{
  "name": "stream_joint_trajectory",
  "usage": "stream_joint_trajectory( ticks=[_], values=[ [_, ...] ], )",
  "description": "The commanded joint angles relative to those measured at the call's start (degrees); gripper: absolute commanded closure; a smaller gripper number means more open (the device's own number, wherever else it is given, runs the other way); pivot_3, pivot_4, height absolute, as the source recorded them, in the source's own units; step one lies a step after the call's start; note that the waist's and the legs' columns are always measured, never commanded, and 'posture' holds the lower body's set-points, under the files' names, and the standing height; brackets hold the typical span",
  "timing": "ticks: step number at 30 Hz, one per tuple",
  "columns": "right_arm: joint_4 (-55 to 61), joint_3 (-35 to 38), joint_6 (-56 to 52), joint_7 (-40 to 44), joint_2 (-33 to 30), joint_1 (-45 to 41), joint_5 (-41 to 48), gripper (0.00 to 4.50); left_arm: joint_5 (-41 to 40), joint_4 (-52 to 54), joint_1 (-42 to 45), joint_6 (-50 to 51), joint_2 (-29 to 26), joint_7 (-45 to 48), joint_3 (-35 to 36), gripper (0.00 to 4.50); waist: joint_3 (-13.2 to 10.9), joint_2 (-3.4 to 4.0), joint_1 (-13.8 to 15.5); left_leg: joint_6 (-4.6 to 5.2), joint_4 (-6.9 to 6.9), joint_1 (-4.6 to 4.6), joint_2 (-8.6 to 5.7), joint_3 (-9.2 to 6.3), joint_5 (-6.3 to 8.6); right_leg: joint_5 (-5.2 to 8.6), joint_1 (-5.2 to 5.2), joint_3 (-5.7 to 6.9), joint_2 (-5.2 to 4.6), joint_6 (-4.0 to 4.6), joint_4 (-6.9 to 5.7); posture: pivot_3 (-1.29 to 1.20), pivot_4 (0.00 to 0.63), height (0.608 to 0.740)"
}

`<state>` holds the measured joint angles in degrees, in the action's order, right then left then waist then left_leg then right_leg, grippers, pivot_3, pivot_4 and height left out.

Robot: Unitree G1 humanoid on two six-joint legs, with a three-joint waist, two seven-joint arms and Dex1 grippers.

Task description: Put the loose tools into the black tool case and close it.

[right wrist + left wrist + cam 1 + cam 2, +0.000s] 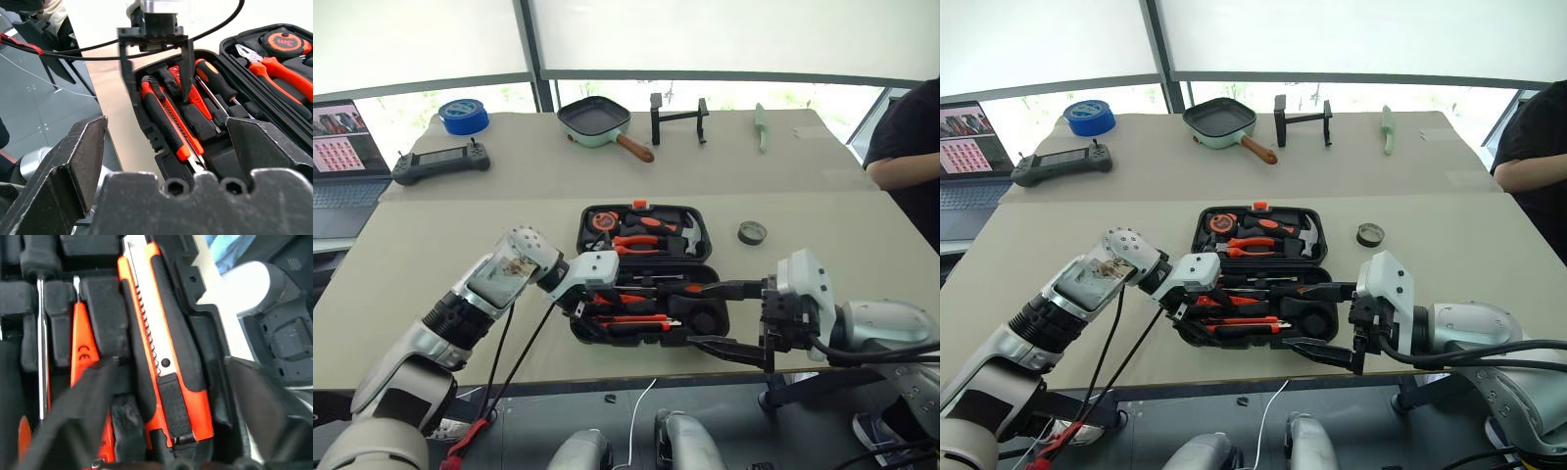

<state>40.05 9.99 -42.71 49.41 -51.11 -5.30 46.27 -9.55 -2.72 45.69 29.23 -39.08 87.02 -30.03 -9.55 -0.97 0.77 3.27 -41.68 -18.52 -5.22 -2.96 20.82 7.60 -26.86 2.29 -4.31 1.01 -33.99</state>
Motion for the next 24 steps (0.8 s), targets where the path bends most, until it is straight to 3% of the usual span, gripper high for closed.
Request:
stream_joint_trajectory(
  ticks=[1, 2, 5, 15, 24],
  values=[
    [1.39, 1.20, 1.21, -0.19, 0.06, 0.04, 0.54, 0.00, -5.26, 4.93, 1.01, 4.49, -1.51, 2.68, 4.50, 0.06, 0.00, -0.01, -0.02, 0.00, -0.01, -0.01, 0.00, 0.00, 0.00, 0.00, 0.00, 0.00, 0.00, 0.00, 0.00, 0.00, 0.150, 0.740],
    [1.23, 1.18, 1.18, -0.18, 0.08, -0.09, 0.58, 0.00, -5.93, 5.46, 1.04, 4.93, -1.72, 2.88, 5.00, 0.06, 0.00, 0.00, -0.03, 0.00, -0.01, -0.02, 0.00, 0.00, 0.00, 0.00, -0.03, 0.00, 0.00, 0.00, -0.01, 0.00, 0.150, 0.740],
    [0.68, 0.81, 1.13, -0.14, 0.22, -0.86, 0.64, 0.00, -4.65, 4.82, 0.49, 2.71, -2.46, 3.07, 4.75, 0.80, 0.00, 0.00, -0.03, 0.00, -0.01, -0.01, 0.00, 0.00, 0.00, 0.00, -0.03, 0.00, 0.00, 0.00, -0.01, 0.00, 0.150, 0.740],
    [0.44, -0.26, 1.27, -0.03, 0.60, -1.71, 0.33, 0.00, 0.04, 2.25, -1.80, -4.58, -0.83, 1.49, 2.79, 4.29, 0.00, 0.00, 0.07, 0.00, -0.02, -0.01, -0.01, 0.00, 0.00, 0.00, -0.02, 0.00, -0.01, 0.00, 0.00, 0.00, 0.150, 0.740],
    [0.96, 0.31, 1.17, -0.54, 0.72, -0.51, 0.35, 0.00, 10.75, 0.67, -7.19, -17.56, -0.56, -3.02, -2.93, 4.41, 0.07, 0.05, 0.66, 0.03, -0.03, 0.20, 0.00, -0.03, 0.02, -0.01, 0.28, 0.01, -0.04, -0.02, 0.05, 0.00, 0.150, 0.740]
  ],
)
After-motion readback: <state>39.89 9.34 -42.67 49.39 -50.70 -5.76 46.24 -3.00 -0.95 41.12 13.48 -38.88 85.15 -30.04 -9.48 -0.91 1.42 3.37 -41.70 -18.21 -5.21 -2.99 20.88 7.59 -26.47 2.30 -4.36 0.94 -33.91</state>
